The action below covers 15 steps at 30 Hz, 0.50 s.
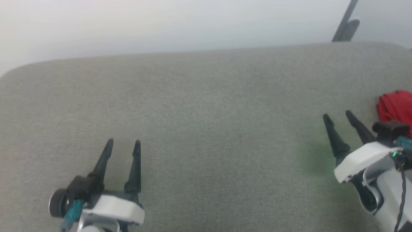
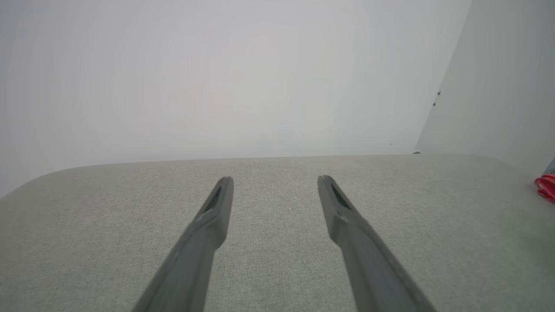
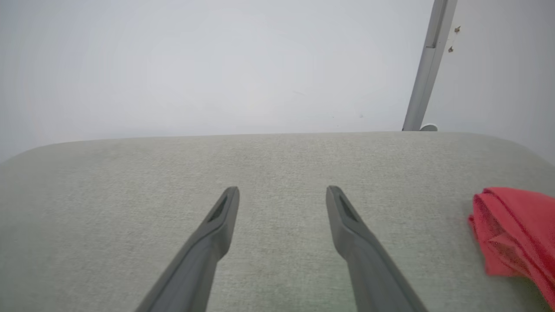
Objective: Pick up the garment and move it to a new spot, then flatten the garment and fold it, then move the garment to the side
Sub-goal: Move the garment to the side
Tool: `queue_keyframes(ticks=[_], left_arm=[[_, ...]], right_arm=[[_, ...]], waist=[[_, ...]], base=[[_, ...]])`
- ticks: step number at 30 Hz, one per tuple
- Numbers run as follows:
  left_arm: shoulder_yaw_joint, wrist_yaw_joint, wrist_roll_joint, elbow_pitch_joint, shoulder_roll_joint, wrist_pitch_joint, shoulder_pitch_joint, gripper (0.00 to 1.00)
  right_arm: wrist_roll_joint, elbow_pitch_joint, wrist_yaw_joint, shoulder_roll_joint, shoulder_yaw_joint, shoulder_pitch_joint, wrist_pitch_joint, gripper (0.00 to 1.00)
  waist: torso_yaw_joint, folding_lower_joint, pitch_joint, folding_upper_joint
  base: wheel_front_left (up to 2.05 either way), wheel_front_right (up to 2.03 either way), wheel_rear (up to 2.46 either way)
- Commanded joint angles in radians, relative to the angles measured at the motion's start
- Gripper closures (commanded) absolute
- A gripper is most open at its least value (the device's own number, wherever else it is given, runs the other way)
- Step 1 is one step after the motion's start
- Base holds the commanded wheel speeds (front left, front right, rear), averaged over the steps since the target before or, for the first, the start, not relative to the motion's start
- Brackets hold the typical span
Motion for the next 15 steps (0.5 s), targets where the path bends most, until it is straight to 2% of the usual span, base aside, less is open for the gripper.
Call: queue_keyframes(ticks=[1,15], left_arm=[[0.007,-0.004,-0.007,-0.005,0.000,-0.004,0.030,0.00],[0.014,-0.010,-0.009,-0.053,-0.012,-0.004,0.132,0.00]], right_arm=[[-0.007,-0.024,-0.002,0.009,-0.016,0.032,-0.002,0.00],[-0.040,-0.232,-0.002,0.036,-0.121,0.251,-0.002,0.00]], waist=[[0.032,0.0000,-0.043,0.0000],[0.079,0.0000,-0.094,0.0000]], base=[[0.00,0.00,0.00],[0.00,0.00,0.00]])
